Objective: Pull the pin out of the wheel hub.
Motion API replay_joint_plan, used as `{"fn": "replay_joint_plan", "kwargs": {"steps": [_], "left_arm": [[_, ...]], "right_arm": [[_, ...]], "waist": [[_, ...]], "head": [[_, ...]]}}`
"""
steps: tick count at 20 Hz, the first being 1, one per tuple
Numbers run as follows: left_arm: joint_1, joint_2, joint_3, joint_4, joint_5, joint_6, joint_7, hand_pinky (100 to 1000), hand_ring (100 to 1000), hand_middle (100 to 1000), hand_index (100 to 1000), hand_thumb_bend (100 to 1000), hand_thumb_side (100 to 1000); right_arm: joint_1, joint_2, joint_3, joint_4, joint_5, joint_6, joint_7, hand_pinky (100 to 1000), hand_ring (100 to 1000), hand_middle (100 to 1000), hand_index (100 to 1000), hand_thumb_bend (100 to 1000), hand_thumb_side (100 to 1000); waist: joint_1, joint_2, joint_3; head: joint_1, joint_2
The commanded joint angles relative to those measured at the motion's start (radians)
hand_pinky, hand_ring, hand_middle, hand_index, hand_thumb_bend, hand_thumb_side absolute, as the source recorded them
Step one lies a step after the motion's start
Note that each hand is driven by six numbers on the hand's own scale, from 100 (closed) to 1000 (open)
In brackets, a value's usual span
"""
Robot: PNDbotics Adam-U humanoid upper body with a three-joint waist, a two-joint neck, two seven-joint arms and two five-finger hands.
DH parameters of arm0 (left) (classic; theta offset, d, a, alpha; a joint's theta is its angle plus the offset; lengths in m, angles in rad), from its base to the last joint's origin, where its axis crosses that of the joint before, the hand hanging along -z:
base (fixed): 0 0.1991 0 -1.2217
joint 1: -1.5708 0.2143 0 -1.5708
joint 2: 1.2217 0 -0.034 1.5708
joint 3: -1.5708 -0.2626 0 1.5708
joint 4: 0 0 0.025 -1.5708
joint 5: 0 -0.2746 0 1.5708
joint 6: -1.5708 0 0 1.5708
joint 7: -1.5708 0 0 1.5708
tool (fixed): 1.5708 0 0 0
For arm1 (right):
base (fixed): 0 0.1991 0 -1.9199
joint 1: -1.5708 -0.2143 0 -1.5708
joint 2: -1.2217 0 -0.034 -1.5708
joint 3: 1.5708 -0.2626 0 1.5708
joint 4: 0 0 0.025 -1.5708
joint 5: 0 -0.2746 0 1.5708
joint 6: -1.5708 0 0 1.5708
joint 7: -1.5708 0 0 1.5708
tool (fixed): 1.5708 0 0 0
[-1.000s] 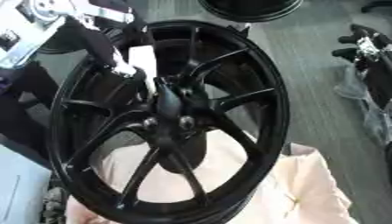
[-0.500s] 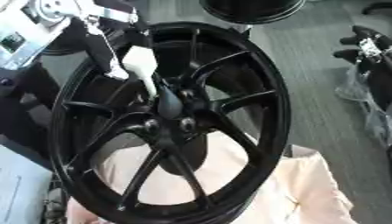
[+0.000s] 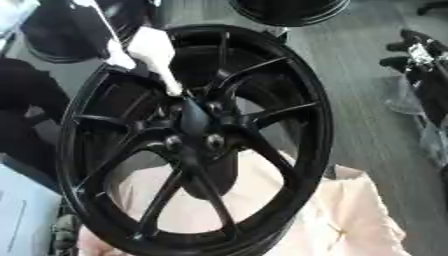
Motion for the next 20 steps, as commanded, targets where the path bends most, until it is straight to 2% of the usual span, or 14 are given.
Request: {"fn": "replay_joint_plan", "kwargs": {"steps": [1, 4, 7, 10, 13, 16, 17, 18, 19, 20], "left_arm": [[0.011, 0.094, 0.096, -0.088, 0.030, 0.026, 0.054, 845, 757, 600, 366, 400, 100], [0.089, 0.187, 0.195, -0.155, 0.093, 0.075, 0.137, 836, 752, 590, 359, 326, 100], [0.192, 0.297, 0.280, -0.207, 0.148, 0.119, 0.225, 834, 751, 588, 358, 304, 100], [0.328, 0.409, 0.362, -0.274, 0.190, 0.144, 0.309, 832, 750, 586, 357, 301, 100], [0.486, 0.485, 0.461, -0.323, 0.238, 0.172, 0.406, 825, 747, 580, 354, 261, 100], [0.651, 0.520, 0.549, -0.335, 0.269, 0.195, 0.494, 819, 744, 573, 354, 209, 100], [0.700, 0.519, 0.575, -0.336, 0.273, 0.201, 0.523, 819, 743, 573, 353, 205, 100], [0.747, 0.511, 0.599, -0.329, 0.277, 0.217, 0.549, 816, 743, 569, 359, 143, 100], [0.791, 0.501, 0.619, -0.328, 0.280, 0.220, 0.573, 816, 743, 569, 359, 143, 100], [0.828, 0.490, 0.631, -0.326, 0.287, 0.219, 0.588, 816, 746, 570, 383, 100, 100]], "right_arm": [[-0.008, -0.033, -0.012, -0.014, -0.004, 0.000, -0.006, 944, 686, 723, 876, 100, 525], [-0.004, -0.038, -0.018, -0.014, -0.004, 0.000, -0.012, 945, 686, 723, 876, 100, 525], [0.003, -0.046, -0.026, -0.014, -0.004, -0.003, -0.019, 945, 686, 723, 876, 100, 526], [0.009, -0.052, -0.035, -0.015, -0.006, -0.007, -0.026, 945, 687, 724, 876, 100, 525], [0.008, -0.053, -0.043, -0.016, -0.012, -0.010, -0.033, 945, 687, 724, 876, 100, 522], [0.007, -0.053, -0.051, -0.020, -0.021, -0.011, -0.040, 946, 688, 725, 877, 100, 520], [0.008, -0.053, -0.053, -0.020, -0.022, -0.011, -0.043, 946, 688, 725, 877, 100, 520], [0.008, -0.054, -0.055, -0.021, -0.024, -0.011, -0.045, 946, 688, 725, 877, 100, 520], [0.009, -0.054, -0.058, -0.022, -0.026, -0.012, -0.048, 946, 688, 725, 877, 100, 520], [0.010, -0.055, -0.060, -0.022, -0.027, -0.012, -0.050, 946, 688, 725, 877, 100, 520]], "waist": [[-0.003, -0.021, 0.005], [-0.001, -0.020, 0.015], [0.000, -0.016, 0.026], [-0.001, -0.012, 0.036], [-0.005, -0.009, 0.041], [-0.010, -0.006, 0.047], [-0.011, -0.006, 0.048], [-0.013, -0.006, 0.051], [-0.013, -0.005, 0.053], [-0.015, -0.005, 0.054]], "head": [[-0.010, 0.006], [-0.023, 0.011], [-0.035, 0.012], [-0.037, 0.010], [-0.033, 0.004], [-0.033, -0.002], [-0.032, -0.004], [-0.032, -0.005], [-0.032, -0.006], [-0.033, -0.007]]}}
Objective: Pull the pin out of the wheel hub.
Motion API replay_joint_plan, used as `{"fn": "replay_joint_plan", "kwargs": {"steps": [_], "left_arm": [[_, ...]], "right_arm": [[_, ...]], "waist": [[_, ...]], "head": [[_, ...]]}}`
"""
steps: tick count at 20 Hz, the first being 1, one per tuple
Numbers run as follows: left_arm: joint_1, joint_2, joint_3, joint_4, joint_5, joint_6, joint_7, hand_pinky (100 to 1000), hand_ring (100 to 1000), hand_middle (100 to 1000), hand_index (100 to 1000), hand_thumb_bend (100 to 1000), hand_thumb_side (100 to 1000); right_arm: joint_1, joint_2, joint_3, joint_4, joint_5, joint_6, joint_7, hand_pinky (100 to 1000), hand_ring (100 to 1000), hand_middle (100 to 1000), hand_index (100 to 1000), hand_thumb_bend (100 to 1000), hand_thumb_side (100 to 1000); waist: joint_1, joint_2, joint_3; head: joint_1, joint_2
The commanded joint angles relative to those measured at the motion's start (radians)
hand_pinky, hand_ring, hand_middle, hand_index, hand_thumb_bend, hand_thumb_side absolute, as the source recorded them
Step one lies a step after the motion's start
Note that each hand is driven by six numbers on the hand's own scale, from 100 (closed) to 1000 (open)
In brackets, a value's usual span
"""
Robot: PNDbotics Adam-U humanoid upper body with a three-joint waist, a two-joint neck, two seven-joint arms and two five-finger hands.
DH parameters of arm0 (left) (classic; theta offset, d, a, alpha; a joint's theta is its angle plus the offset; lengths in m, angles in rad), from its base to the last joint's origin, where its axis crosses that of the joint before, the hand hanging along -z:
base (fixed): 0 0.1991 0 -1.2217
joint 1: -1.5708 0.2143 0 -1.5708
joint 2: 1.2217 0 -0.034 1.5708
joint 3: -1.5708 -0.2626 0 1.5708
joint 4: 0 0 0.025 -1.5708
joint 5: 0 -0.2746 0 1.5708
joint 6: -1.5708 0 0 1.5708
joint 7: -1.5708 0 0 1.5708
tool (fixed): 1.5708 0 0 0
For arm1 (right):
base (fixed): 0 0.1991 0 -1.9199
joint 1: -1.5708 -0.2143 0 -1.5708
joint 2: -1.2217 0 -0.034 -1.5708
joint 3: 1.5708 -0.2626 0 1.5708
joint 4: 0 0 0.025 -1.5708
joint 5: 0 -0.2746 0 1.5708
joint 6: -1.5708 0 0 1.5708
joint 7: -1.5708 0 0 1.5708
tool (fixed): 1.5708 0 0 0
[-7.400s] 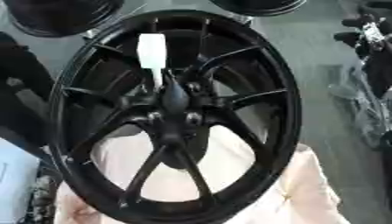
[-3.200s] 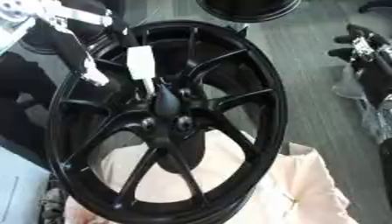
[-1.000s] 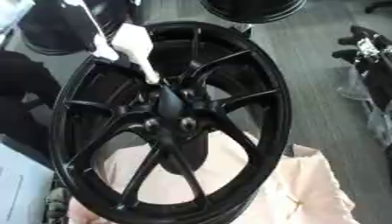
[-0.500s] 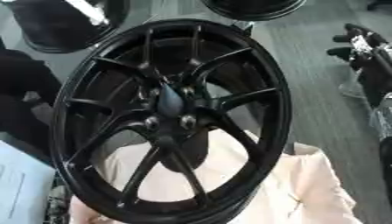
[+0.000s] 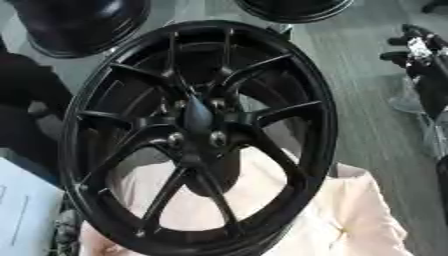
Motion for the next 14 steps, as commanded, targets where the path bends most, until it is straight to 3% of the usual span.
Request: {"fn": "replay_joint_plan", "kwargs": {"steps": [1, 3, 5, 6, 7, 8, 9, 10, 14], "left_arm": [[0.076, 0.008, 0.073, 0.000, 0.032, -0.001, 0.057, 818, 747, 571, 386, 100, 100], [0.136, -0.018, 0.090, 0.023, 0.040, -0.014, 0.068, 826, 762, 595, 452, 100, 100], [0.170, -0.044, 0.099, 0.049, 0.057, -0.025, 0.060, 842, 802, 662, 730, 100, 100], [0.181, -0.052, 0.102, 0.061, 0.061, -0.033, 0.048, 866, 833, 712, 900, 148, 100], [0.190, -0.058, 0.105, 0.072, 0.057, -0.046, 0.033, 872, 844, 733, 933, 193, 255], [0.195, -0.061, 0.109, 0.083, 0.046, -0.058, 0.020, 884, 865, 767, 987, 286, 563], [0.199, -0.063, 0.112, 0.094, 0.026, -0.069, 0.013, 887, 869, 774, 996, 316, 672], [0.201, -0.063, 0.114, 0.103, 0.005, -0.077, 0.010, 888, 871, 778, 993, 327, 756], [0.199, -0.069, 0.115, 0.122, -0.029, -0.095, 0.006, 884, 873, 783, 978, 252, 832]], "right_arm": [[-0.007, -0.038, -0.016, -0.021, -0.010, -0.003, -0.009, 946, 688, 725, 877, 100, 520], [-0.006, -0.039, -0.016, -0.020, -0.011, -0.004, -0.011, 946, 688, 725, 878, 100, 521], [-0.005, -0.038, -0.016, -0.019, -0.012, -0.005, -0.011, 946, 688, 726, 878, 100, 521], [-0.005, -0.038, -0.015, -0.018, -0.012, -0.006, -0.011, 946, 688, 726, 878, 100, 520], [-0.004, -0.038, -0.015, -0.017, -0.012, -0.007, -0.011, 946, 688, 726, 878, 100, 520], [-0.004, -0.038, -0.015, -0.017, -0.012, -0.007, -0.011, 946, 688, 726, 878, 100, 521], [-0.003, -0.038, -0.015, -0.016, -0.011, -0.007, -0.011, 946, 688, 726, 877, 100, 521], [-0.002, -0.038, -0.015, -0.015, -0.011, -0.007, -0.011, 946, 688, 725, 877, 100, 521], [-0.003, -0.038, -0.015, -0.015, -0.012, -0.008, -0.010, 946, 689, 726, 878, 100, 521]], "waist": [[-0.005, -0.013, 0.004], [-0.008, -0.014, 0.006], [-0.011, -0.014, 0.008], [-0.012, -0.014, 0.009], [-0.013, -0.014, 0.010], [-0.013, -0.014, 0.011], [-0.014, -0.015, 0.012], [-0.014, -0.015, 0.012], [-0.014, -0.014, 0.008]], "head": [[-0.001, -0.014], [-0.002, -0.016], [-0.004, -0.020], [-0.004, -0.021], [-0.004, -0.022], [-0.003, -0.021], [-0.002, -0.019], [-0.001, -0.017], [0.001, -0.013]]}}
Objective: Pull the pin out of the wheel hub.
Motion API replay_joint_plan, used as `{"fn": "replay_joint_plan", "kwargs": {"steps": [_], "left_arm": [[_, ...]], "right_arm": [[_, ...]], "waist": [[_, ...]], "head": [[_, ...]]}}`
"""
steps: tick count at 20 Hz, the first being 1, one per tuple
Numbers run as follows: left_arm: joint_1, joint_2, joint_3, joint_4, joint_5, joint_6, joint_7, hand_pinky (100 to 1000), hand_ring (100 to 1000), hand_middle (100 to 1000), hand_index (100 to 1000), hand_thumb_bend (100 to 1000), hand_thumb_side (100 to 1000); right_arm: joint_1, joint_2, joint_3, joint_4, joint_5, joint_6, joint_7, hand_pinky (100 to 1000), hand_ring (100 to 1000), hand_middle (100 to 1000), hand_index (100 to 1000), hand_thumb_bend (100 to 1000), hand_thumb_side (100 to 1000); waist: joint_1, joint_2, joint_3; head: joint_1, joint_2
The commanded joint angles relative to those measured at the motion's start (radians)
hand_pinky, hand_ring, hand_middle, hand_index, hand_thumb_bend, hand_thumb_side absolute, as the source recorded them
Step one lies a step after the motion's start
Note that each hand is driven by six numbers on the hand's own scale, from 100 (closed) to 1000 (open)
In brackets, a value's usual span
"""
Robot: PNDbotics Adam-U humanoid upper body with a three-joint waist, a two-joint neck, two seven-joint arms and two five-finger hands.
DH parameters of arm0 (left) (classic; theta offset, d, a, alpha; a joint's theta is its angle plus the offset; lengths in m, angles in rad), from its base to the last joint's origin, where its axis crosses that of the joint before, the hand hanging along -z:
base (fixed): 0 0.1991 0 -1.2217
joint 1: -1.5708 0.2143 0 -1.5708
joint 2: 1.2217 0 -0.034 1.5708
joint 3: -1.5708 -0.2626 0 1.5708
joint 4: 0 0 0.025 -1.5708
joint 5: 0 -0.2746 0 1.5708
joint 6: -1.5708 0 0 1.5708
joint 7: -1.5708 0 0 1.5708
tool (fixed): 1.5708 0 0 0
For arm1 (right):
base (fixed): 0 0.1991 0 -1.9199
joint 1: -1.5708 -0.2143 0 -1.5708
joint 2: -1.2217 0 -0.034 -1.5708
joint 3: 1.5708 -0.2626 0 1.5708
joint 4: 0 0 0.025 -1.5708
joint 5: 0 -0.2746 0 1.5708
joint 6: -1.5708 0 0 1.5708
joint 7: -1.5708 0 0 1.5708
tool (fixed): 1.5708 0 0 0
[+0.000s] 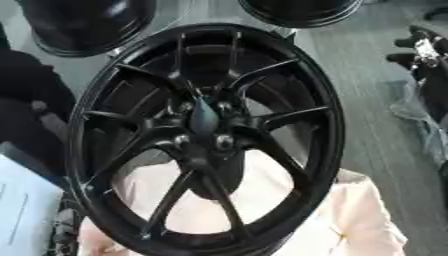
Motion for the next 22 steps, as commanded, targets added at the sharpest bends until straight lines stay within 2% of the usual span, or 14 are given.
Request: {"fn": "replay_joint_plan", "kwargs": {"steps": [1, 8, 9, 11, 13, 15, 18, 22], "left_arm": [[-0.010, 0.019, 0.023, 0.002, -0.008, -0.014, 0.001, 882, 873, 784, 972, 224, 843], [-0.025, 0.008, 0.013, -0.006, 0.028, -0.016, -0.006, 879, 869, 776, 951, 194, 799], [-0.027, 0.008, 0.013, -0.005, 0.031, -0.016, -0.006, 878, 868, 775, 948, 183, 794], [-0.030, 0.005, 0.014, -0.003, 0.041, -0.011, 0.000, 867, 860, 767, 935, 100, 777], [-0.034, -0.006, 0.017, -0.007, 0.080, -0.002, 0.030, 832, 835, 746, 920, 100, 766], [-0.041, -0.026, 0.022, -0.018, 0.178, -0.004, 0.094, 798, 813, 721, 886, 100, 704], [-0.053, -0.062, 0.026, -0.035, 0.344, -0.026, 0.242, 767, 791, 692, 840, 100, 653], [-0.069, -0.142, 0.024, -0.064, 0.546, -0.122, 0.454, 719, 762, 676, 812, 100, 626]], "right_arm": [[-0.012, -0.037, -0.007, -0.015, -0.005, -0.003, -0.001, 946, 689, 726, 878, 100, 521], [-0.019, -0.034, -0.004, -0.014, -0.007, 0.003, -0.002, 947, 689, 725, 878, 100, 520], [-0.019, -0.034, -0.003, -0.014, -0.006, 0.003, -0.002, 947, 689, 725, 878, 100, 519], [-0.019, -0.034, -0.003, -0.014, -0.005, 0.003, -0.003, 947, 689, 725, 878, 100, 519], [-0.018, -0.033, -0.002, -0.014, -0.004, 0.003, -0.002, 947, 689, 725, 878, 100, 520], [-0.017, -0.032, -0.002, -0.013, -0.004, 0.003, -0.003, 947, 689, 725, 878, 100, 520], [-0.018, -0.031, -0.001, -0.012, -0.004, 0.004, -0.002, 947, 689, 725, 878, 100, 520], [-0.022, -0.026, 0.001, -0.011, -0.005, 0.006, -0.001, 947, 688, 724, 878, 100, 521]], "waist": [[0.000, -0.014, -0.003], [0.002, -0.014, -0.009], [0.002, -0.015, -0.009], [0.002, -0.015, -0.009], [0.001, -0.014, -0.008], [-0.001, -0.014, -0.008], [-0.002, -0.015, -0.009], [-0.005, -0.014, -0.013]], "head": [[0.004, -0.004], [0.005, -0.007], [0.006, -0.006], [0.007, -0.004], [0.006, -0.004], [0.007, -0.003], [0.012, -0.001], [0.016, -0.002]]}}
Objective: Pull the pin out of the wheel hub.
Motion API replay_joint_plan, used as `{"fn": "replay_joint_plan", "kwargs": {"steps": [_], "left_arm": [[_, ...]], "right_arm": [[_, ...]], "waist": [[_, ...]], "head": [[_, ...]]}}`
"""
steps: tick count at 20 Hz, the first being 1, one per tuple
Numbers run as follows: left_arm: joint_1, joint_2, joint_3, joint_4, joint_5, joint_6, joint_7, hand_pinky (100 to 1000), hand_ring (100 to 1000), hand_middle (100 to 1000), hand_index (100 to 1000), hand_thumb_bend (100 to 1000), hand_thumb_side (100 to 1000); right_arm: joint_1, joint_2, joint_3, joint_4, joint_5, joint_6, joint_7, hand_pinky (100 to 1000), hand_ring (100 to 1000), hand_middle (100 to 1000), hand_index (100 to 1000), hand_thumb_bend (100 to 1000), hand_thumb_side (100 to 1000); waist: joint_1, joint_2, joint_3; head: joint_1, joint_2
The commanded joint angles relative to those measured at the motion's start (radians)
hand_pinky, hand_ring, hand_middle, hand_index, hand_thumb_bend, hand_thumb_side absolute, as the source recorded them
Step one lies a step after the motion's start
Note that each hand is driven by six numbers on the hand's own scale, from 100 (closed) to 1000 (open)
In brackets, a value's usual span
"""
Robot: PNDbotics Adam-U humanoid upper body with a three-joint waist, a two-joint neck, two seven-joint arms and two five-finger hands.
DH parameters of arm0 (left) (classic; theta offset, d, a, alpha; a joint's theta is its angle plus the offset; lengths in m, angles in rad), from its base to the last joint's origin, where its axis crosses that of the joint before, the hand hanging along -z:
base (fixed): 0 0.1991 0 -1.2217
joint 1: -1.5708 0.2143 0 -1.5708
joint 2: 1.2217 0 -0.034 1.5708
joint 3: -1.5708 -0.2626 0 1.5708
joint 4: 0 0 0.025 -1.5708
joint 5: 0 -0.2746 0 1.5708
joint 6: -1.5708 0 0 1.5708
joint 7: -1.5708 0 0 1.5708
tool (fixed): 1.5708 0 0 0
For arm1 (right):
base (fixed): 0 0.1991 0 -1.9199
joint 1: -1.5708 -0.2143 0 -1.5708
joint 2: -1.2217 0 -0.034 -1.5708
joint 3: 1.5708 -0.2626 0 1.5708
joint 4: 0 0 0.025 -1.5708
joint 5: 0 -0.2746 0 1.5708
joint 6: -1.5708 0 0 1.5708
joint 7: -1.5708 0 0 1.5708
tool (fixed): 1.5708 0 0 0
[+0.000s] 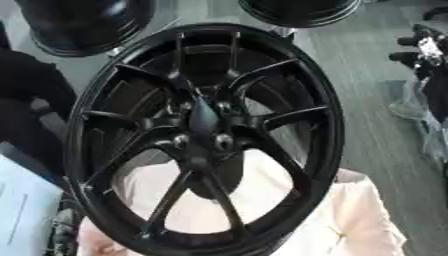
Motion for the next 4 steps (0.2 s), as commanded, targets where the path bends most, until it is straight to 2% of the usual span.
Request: {"fn": "replay_joint_plan", "kwargs": {"steps": [1, 4], "left_arm": [[-0.020, -0.042, 0.015, -0.033, 0.145, -0.079, 0.145, 721, 767, 686, 811, 100, 635], [-0.034, -0.130, 0.013, -0.037, 0.250, -0.151, 0.220, 733, 787, 717, 821, 100, 655]], "right_arm": [[-0.014, -0.025, 0.000, -0.011, -0.005, 0.003, 0.001, 947, 688, 724, 878, 100, 521], [-0.018, -0.020, 0.000, -0.011, -0.007, 0.002, 0.001, 947, 688, 724, 878, 100, 519]], "waist": [[-0.005, -0.014, -0.002], [-0.010, -0.013, -0.006]], "head": [[0.007, -0.002], [0.010, -0.002]]}}
